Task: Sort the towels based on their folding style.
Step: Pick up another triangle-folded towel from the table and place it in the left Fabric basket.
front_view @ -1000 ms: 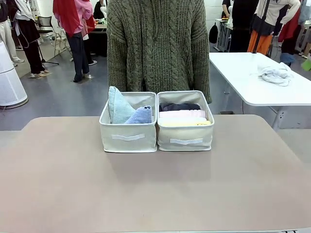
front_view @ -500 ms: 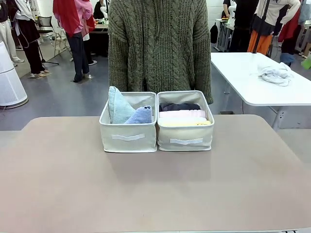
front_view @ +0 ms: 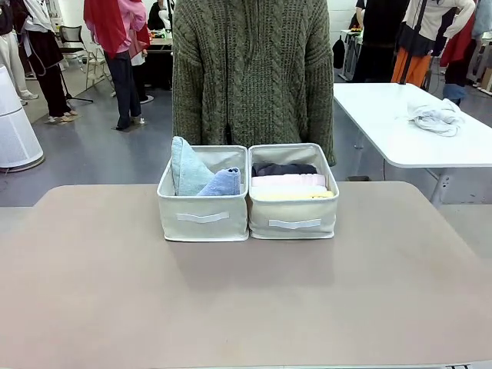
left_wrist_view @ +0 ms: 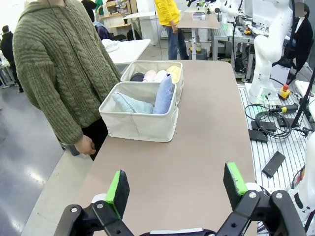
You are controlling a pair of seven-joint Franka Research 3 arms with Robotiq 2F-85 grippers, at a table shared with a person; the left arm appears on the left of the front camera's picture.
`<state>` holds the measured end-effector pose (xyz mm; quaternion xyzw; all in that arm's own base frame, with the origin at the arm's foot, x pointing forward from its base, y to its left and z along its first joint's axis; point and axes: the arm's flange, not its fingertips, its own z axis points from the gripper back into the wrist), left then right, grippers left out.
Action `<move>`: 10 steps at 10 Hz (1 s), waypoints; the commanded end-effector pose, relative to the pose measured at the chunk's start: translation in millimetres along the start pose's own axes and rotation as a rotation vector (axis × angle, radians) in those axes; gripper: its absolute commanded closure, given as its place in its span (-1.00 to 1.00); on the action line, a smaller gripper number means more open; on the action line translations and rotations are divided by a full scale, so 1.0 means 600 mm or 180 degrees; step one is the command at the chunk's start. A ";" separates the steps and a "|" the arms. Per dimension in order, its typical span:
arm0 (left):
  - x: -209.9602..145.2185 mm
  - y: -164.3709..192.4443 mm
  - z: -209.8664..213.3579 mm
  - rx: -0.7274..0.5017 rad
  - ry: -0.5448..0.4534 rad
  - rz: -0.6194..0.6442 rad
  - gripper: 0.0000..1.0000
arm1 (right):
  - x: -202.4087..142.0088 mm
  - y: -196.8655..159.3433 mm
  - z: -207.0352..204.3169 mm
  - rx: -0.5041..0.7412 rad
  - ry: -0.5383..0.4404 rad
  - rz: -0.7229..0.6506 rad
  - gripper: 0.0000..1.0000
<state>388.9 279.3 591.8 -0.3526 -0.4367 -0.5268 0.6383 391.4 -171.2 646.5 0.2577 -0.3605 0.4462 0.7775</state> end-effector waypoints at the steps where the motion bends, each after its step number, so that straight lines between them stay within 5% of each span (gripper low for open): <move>1: 0.003 -0.004 0.000 0.0003 0.0000 -0.0009 -1.00 | -0.065 -0.059 0.010 0.0325 -0.0867 0.0667 -1.00; 4: 0.003 -0.004 0.000 0.0003 0.0000 -0.0009 -1.00 | -0.104 -0.081 0.059 0.0050 -0.1074 0.0685 -1.00; 10: 0.003 -0.004 0.000 0.0003 0.0000 -0.0009 -1.00 | -0.115 -0.096 0.108 0.0953 -0.0581 0.0717 -1.00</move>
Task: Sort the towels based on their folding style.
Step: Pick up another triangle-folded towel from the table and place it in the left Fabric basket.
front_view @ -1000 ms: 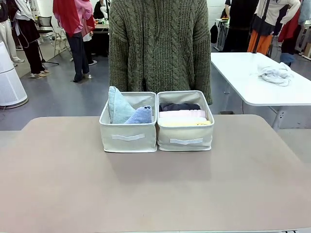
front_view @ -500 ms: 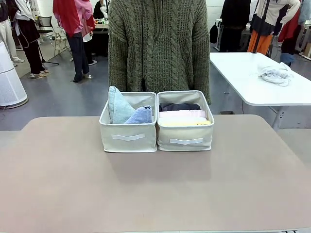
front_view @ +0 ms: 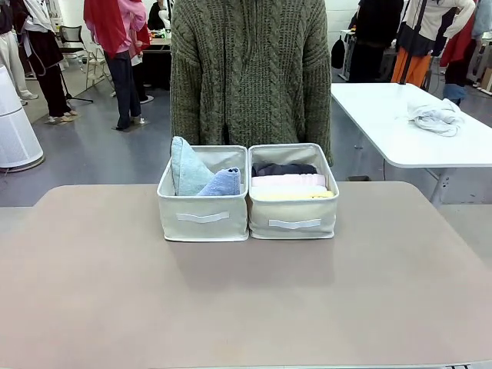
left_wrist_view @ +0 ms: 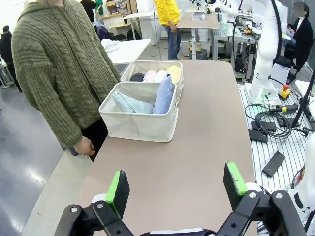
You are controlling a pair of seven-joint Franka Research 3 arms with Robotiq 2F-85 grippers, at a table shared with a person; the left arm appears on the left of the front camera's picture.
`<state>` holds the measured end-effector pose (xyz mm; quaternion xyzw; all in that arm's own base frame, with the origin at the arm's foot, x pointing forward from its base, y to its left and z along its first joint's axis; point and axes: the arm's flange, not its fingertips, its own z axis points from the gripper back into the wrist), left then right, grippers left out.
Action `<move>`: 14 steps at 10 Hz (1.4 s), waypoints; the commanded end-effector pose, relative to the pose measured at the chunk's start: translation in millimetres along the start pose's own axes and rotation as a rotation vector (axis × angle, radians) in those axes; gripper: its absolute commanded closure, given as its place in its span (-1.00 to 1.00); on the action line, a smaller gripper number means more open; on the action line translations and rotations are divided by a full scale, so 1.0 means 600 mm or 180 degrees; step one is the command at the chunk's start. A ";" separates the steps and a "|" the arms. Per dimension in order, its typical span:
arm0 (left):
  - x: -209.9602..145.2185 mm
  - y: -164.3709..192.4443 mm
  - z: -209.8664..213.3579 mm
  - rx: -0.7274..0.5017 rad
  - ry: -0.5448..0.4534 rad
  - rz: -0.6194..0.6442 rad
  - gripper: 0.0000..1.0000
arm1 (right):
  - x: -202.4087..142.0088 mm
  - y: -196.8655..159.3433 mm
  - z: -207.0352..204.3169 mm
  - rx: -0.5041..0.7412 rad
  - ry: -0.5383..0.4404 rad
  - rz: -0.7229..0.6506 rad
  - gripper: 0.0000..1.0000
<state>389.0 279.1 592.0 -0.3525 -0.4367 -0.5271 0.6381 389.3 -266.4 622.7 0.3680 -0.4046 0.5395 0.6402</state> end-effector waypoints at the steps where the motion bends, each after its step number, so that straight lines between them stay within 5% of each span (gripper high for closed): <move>1: 0.002 -0.005 0.001 0.0004 0.0000 -0.0007 -1.00 | 0.000 -0.019 0.020 0.0103 0.0137 0.0000 -1.00; 14: 0.002 -0.005 0.001 0.0004 0.0000 -0.0007 -1.00 | 0.000 0.000 0.000 0.0000 0.0000 0.0000 -1.00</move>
